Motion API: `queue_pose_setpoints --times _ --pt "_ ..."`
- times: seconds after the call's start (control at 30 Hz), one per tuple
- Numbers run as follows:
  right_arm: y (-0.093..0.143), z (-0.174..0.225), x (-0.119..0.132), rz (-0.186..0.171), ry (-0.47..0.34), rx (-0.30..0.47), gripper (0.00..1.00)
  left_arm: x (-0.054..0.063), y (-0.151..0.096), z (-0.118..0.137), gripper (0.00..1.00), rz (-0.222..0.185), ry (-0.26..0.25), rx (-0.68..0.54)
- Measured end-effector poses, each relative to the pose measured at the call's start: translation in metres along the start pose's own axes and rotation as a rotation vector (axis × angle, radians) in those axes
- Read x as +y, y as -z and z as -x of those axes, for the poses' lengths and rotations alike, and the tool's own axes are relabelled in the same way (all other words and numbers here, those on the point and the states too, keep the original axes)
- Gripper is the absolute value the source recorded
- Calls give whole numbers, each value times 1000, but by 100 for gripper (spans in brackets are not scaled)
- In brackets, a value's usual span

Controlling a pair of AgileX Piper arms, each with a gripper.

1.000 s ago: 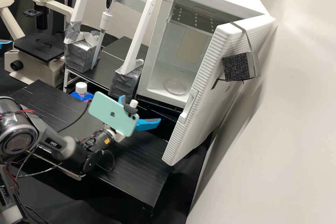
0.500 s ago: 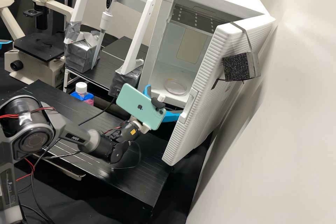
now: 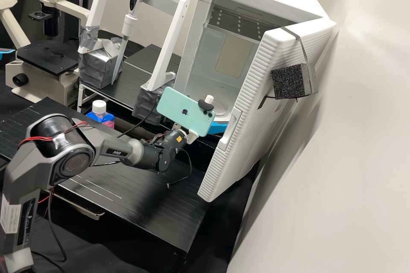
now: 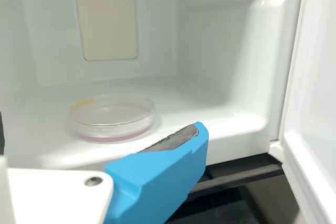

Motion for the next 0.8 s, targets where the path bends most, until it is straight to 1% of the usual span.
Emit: queue_pose_setpoints --times 0.2,0.37,0.47,0.5,0.53,0.67,0.8 --pt "-7 -19 5 40 4 -46 100 0 0 0 100 0 0 0" --pt "-9 -26 8 42 2 -57 100 0 0 0 100 0 0 0" --pt "-8 -30 8 29 0 -55 100 0 0 0 100 0 0 0" --pt "-9 -30 8 18 -1 -54 100 0 0 0 100 0 0 0" --pt "-8 -31 8 14 0 -55 100 0 0 0 100 0 0 0" --pt "-6 -32 5 -5 20 -59 100 0 0 0 100 0 0 0" --pt "0 -34 2 -3 38 -39 100 0 0 0 100 0 0 0"
